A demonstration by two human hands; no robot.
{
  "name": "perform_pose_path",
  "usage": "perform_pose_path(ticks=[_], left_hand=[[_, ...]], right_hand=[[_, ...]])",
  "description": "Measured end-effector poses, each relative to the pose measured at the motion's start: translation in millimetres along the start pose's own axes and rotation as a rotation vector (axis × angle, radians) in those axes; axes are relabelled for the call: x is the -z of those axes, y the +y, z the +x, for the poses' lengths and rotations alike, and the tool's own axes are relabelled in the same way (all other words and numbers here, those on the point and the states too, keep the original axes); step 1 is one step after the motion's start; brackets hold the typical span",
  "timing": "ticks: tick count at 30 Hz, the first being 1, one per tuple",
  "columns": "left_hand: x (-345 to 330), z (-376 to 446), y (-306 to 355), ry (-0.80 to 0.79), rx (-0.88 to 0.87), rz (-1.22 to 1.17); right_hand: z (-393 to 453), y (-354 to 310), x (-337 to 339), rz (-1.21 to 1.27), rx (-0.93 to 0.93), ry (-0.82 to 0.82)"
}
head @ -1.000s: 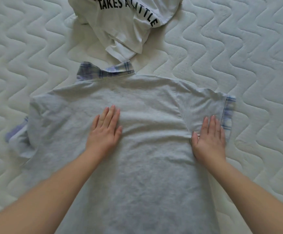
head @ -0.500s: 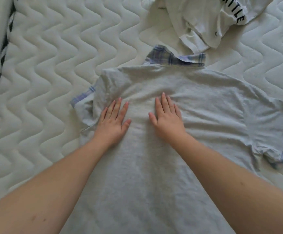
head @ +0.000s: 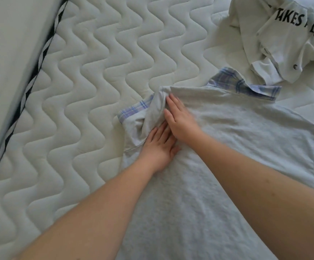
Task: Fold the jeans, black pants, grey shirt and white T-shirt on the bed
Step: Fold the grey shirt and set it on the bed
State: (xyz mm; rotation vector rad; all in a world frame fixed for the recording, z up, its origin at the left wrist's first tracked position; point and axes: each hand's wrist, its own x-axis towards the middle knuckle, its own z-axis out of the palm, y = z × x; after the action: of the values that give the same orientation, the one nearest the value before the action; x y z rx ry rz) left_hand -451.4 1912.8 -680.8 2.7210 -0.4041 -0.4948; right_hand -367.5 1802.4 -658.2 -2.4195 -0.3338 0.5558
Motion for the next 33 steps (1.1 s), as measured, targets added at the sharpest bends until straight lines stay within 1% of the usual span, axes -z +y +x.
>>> perform_pose_path(ticks=[2,3,4,5,6,8,9,10,11,13,16,17,18,19,20,22,25,27,29,31,33], left_hand=[[20.5,-11.9,-4.8,0.088,-0.048,-0.254],[30.0,-20.3,-10.4,0.174,-0.058,-0.342],[38.2,-28.5,-17.1,0.300,-0.057,-0.372],[44.9,-34.4,-24.0,0.417,-0.033,-0.354],[50.2,-36.9,-30.5,0.500,0.019,-0.323],[58.3,-28.6,-41.2,0.590,0.195,-0.227],[61.1,-19.0,-45.8,0.594,0.289,-0.178],[64.0,-7.5,-50.2,0.556,0.375,-0.146],[67.2,5.5,-55.1,0.476,0.445,-0.145],[73.0,31.0,-65.9,0.293,0.530,-0.180],[79.9,62.2,-74.1,0.056,0.570,-0.197],[80.5,67.4,-72.7,0.013,0.554,-0.170],[80.6,69.7,-70.4,0.005,0.525,-0.147],[79.6,68.7,-68.0,0.033,0.497,-0.158],[78.1,64.2,-66.2,0.105,0.474,-0.216],[78.4,49.5,-65.5,0.306,0.474,-0.391],[83.5,23.9,-78.7,0.568,0.605,-0.436],[85.1,7.7,-92.6,0.664,0.752,-0.502],[83.6,-5.5,-103.6,0.665,0.867,-0.558],[80.4,-17.6,-109.6,0.591,0.867,-0.555],[78.7,-27.4,-115.3,0.480,0.848,-0.667]], right_hand=[[9.5,3.7,-2.7,-0.019,-0.009,0.018],[12.0,5.8,-4.1,-0.033,-0.005,0.039],[12.9,8.0,-5.9,-0.054,0.001,0.064],[12.3,9.9,-8.5,-0.083,0.011,0.091],[10.3,11.1,-12.1,-0.124,0.025,0.120],[5.8,12.1,-21.8,-0.216,0.044,0.178],[4.8,12.7,-26.6,-0.256,0.042,0.203],[5.2,13.4,-30.2,-0.288,0.038,0.226],[6.7,14.3,-32.6,-0.310,0.034,0.241],[9.4,15.3,-35.1,-0.328,0.033,0.241],[9.0,15.9,-35.9,-0.343,0.044,0.238],[9.0,15.9,-35.7,-0.345,0.048,0.241],[9.2,15.9,-35.4,-0.346,0.053,0.247],[9.3,16.1,-35.4,-0.345,0.059,0.256],[9.5,16.4,-35.6,-0.344,0.063,0.264],[10.5,17.8,-36.2,-0.345,0.065,0.276],[11.6,19.4,-37.6,-0.365,0.065,0.256],[11.7,19.6,-37.6,-0.391,0.061,0.228],[11.4,19.8,-37.1,-0.428,0.050,0.204],[11.6,19.6,-36.9,-0.466,0.032,0.182],[12.6,20.0,-37.6,-0.497,0.005,0.167]])
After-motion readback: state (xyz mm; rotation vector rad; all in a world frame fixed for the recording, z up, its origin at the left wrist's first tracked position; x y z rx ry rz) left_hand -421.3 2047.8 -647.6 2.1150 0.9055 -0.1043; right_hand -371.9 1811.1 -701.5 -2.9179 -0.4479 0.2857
